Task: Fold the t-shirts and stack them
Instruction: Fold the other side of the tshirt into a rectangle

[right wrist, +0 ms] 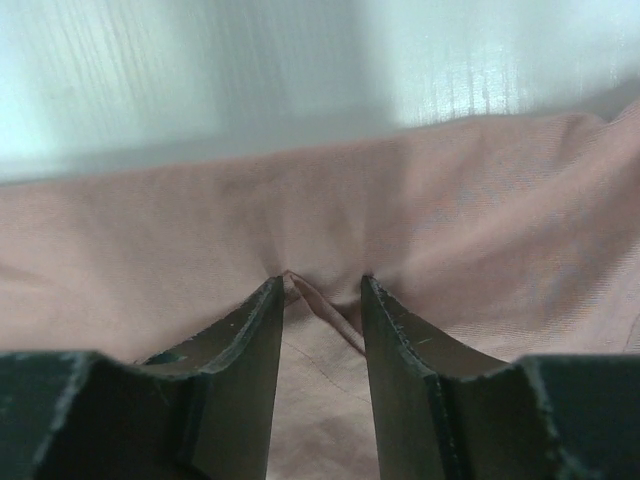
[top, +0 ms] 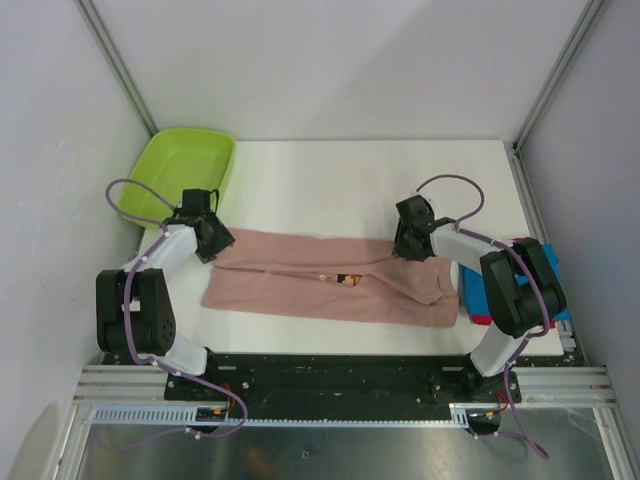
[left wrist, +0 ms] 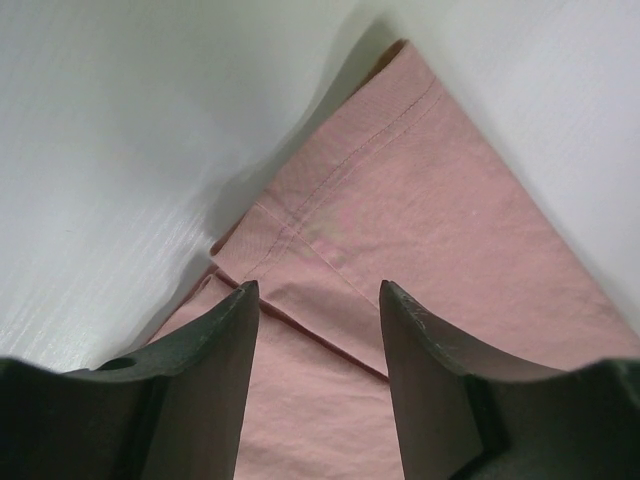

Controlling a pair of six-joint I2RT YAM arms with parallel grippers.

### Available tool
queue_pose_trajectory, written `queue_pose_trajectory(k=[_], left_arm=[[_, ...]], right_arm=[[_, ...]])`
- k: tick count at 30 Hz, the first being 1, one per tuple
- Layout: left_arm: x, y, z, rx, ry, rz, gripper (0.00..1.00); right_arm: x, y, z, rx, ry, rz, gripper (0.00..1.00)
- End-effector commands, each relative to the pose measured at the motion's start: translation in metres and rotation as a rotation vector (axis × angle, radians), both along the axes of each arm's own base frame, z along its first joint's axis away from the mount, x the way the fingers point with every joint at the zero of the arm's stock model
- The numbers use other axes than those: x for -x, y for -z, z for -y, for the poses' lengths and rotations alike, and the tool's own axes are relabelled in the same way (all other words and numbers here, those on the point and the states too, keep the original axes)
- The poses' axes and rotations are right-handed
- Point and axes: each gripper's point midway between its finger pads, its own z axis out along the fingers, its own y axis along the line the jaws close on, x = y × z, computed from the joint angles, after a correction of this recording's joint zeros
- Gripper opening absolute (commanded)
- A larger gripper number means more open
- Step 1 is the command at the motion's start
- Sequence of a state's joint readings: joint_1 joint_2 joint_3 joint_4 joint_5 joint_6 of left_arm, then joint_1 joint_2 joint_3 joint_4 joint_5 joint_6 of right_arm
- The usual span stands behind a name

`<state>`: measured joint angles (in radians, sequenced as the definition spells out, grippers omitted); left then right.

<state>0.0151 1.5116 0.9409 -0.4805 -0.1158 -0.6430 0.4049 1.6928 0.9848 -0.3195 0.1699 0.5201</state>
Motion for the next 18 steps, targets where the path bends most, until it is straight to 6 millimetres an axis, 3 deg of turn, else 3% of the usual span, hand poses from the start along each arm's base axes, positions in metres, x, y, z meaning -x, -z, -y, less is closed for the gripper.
queue_pose_trajectory(k=[1, 10, 18], left_arm=[[-0.013, -0.013, 0.003, -0.004, 0.035, 0.043, 0.56], [-0.011, -0.01, 0.003, -0.005, 0.033, 0.034, 0.55], [-0.01, -0.01, 0.003, -0.006, 0.034, 0.034, 0.54]], right_arm=[[-0.016, -0.017, -0.01, 0.004, -0.01, 0.066, 0.38], [0.004, -0.024, -0.022, 0.01, -0.027, 0.042, 0.06], [0.029, -0.037, -0.039, -0.002, -0.055, 0.022, 0.0]])
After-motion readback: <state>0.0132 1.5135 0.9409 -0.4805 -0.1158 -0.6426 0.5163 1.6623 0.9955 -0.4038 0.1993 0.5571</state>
